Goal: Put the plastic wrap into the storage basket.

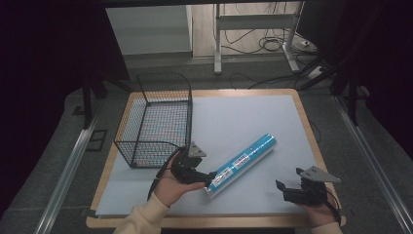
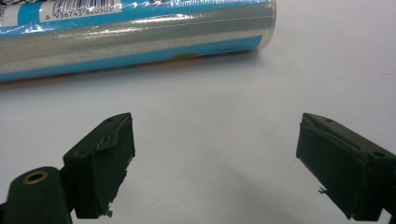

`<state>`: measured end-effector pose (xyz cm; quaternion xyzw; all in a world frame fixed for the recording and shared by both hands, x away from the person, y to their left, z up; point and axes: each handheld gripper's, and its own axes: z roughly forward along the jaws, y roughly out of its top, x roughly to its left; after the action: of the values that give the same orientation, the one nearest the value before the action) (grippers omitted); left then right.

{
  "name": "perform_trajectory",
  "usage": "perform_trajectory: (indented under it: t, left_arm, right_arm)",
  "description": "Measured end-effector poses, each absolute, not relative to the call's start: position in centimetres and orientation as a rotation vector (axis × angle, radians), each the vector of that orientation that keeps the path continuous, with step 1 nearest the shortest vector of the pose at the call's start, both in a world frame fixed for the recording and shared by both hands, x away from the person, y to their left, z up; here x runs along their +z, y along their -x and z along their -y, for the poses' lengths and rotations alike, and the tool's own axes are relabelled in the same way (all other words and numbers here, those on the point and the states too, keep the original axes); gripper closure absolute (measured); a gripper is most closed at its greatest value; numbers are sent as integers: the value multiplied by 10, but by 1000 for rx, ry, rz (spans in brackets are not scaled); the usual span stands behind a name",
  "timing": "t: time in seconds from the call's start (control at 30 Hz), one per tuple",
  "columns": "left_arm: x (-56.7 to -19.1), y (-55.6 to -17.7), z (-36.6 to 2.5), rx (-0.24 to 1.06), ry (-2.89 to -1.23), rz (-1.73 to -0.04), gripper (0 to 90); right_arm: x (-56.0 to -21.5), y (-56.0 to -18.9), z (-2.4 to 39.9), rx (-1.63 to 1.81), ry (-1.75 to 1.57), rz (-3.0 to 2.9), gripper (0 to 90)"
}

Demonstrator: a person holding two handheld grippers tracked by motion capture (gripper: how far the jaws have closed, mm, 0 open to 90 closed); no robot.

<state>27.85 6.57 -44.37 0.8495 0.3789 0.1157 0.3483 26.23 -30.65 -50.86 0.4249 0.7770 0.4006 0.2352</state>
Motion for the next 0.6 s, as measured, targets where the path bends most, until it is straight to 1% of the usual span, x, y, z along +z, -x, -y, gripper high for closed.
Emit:
perform_trajectory:
  t: [0.37,0.6]
  left_arm:
    - [-441,-289,-47,221,-2231,-931,186]
    - [-439,-296,-37,226,-2251,-916,186]
  right_arm:
    - [-509,-262,307,1090,-1166,-2129,123]
    - [-509,-262,307,1087,-1164,-2131,123]
